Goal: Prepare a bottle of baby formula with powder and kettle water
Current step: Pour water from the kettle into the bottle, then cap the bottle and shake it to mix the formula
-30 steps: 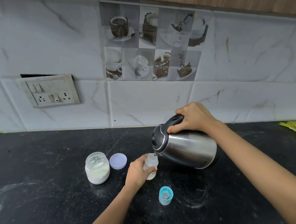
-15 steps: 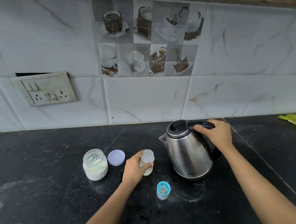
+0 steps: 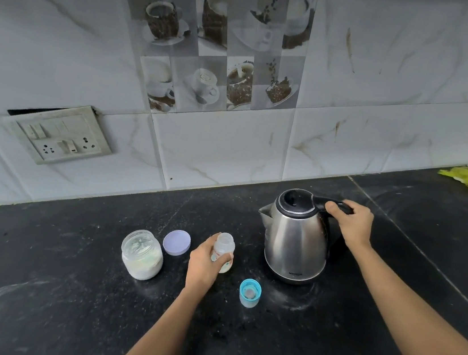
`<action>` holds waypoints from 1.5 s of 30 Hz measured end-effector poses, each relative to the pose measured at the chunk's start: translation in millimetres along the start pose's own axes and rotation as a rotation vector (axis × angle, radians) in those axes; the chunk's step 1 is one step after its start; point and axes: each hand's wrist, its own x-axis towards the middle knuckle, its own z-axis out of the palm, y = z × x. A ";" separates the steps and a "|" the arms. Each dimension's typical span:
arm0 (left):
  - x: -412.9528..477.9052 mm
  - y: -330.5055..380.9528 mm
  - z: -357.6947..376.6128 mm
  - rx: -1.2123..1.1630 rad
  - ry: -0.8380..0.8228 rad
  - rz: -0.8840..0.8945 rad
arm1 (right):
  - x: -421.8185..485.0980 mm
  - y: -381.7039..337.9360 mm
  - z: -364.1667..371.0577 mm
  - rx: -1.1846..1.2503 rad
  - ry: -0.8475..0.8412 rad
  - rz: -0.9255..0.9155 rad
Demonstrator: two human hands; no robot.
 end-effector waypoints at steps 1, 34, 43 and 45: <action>-0.4 -0.5 0.3 -0.006 0.007 0.001 | -0.4 0.5 -1.2 0.013 0.002 0.005; -6.4 -12.4 2.6 -0.116 0.042 -0.029 | -122.2 -25.4 79.1 -0.689 -1.053 -0.443; -60.3 -49.0 8.9 0.122 -0.102 0.121 | -135.6 -12.9 93.5 -0.697 -1.135 -0.322; -63.7 -50.1 13.8 0.202 -0.251 0.176 | -136.0 -13.1 94.2 -0.682 -1.139 -0.313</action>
